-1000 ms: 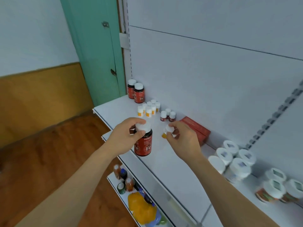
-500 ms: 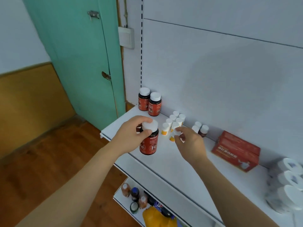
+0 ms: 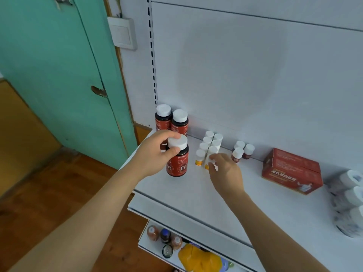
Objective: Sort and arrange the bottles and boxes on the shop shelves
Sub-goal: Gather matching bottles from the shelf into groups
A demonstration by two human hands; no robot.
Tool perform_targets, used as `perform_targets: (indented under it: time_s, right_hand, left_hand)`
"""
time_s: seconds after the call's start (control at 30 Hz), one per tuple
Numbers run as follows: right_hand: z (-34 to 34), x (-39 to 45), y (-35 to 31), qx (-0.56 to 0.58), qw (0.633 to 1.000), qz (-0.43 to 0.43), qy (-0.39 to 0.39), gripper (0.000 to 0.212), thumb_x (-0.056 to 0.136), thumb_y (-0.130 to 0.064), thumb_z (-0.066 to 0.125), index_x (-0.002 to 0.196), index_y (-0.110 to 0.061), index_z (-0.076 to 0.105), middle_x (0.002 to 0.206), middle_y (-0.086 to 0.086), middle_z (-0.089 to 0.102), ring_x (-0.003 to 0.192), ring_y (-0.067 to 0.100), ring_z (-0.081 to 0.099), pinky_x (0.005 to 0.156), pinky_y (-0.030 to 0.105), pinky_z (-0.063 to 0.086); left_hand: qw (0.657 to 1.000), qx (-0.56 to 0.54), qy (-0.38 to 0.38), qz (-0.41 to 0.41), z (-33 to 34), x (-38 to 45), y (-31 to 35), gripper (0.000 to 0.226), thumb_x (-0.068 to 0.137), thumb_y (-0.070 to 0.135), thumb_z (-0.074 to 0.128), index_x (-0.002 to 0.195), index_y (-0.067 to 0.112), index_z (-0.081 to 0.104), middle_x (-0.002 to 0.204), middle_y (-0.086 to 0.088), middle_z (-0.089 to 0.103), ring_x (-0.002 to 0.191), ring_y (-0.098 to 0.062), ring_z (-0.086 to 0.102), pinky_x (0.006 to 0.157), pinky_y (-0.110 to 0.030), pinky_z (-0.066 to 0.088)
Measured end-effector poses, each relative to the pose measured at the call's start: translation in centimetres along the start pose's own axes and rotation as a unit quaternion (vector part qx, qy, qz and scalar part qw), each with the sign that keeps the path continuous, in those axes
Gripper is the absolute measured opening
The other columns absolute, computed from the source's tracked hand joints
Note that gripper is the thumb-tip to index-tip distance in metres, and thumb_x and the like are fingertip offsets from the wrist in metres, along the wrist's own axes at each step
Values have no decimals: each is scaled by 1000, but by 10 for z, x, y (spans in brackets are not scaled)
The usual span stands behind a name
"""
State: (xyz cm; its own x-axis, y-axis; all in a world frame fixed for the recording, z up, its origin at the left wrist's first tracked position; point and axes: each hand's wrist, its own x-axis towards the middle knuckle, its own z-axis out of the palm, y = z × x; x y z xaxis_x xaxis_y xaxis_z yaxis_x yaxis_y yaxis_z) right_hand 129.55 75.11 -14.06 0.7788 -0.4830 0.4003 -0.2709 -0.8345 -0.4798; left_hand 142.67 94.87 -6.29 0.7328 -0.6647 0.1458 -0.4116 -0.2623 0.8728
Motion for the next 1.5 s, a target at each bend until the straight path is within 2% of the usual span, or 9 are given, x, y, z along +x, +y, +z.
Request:
perform_targets:
  time_s: [0.17,0.47,0.53,0.67,0.87,1.03,1.1,1.27,1.5]
  right_hand:
    - [10,-6,7,-13,1000,-4,24,26,78,2,69,100,-11,67,101,7,62,64,30,59,51,35,50]
    - [16,-8,-8,-41,997,43,47,31,76,2,71,104,-12,68,102,6,61,71,29,61,56,36,52]
    - [14,-9,-12,-62,996,45,51,34,75,1,73,107,-12,68,106,7,60,78,30,62,59,36,53]
    - [9,-12,-24,-101,991,42,82,33,79,-6,74,111,-15,70,121,10,59,106,33,57,72,34,51]
    - [16,-7,-60,-125,986,-9,114,32,80,-6,72,111,-10,69,119,13,61,109,32,53,83,40,51]
    - [26,-4,-86,-108,989,-23,95,31,84,-10,66,115,-11,67,123,13,59,115,32,50,89,40,50]
    - [27,-3,-92,-109,989,-28,91,31,84,-11,67,115,-10,67,122,14,59,116,33,51,90,41,50]
    - [27,3,-93,-112,990,-12,83,31,84,-13,67,115,-11,67,121,14,59,115,33,52,90,42,51]
    - [28,17,-88,-119,990,-6,81,31,85,-14,67,115,-11,67,121,14,60,116,34,52,92,42,50]
  left_hand:
    - [1000,-10,-20,14,1,15,-13,33,89,16,69,115,34,63,122,17,59,114,-8,58,99,-33,51]
    - [993,-10,-102,64,-20,37,-30,32,88,19,69,116,35,62,124,16,59,116,-6,56,100,-36,50]
    - [991,-9,-114,75,-26,41,-33,32,88,21,69,116,36,62,125,18,59,117,-5,56,101,-37,49]
    - [987,3,-132,89,-41,49,-40,32,87,24,70,115,38,61,125,20,59,116,-5,56,102,-37,48]
    - [984,40,-130,116,-66,54,-50,37,88,20,70,122,32,60,129,20,58,121,-3,51,105,-34,44]
    - [983,84,-124,102,-85,70,-63,39,89,20,69,125,30,59,132,12,58,119,-12,53,100,-31,45]
    - [981,106,-125,100,-90,78,-67,39,89,18,69,125,28,59,133,11,58,120,-13,53,97,-27,41]
    - [972,149,-149,106,-90,93,-75,40,91,14,67,128,26,56,139,8,53,125,-15,50,100,-28,39]
    - [958,211,-118,156,-83,98,-75,41,88,28,70,126,22,56,137,9,46,122,-11,48,95,-25,38]
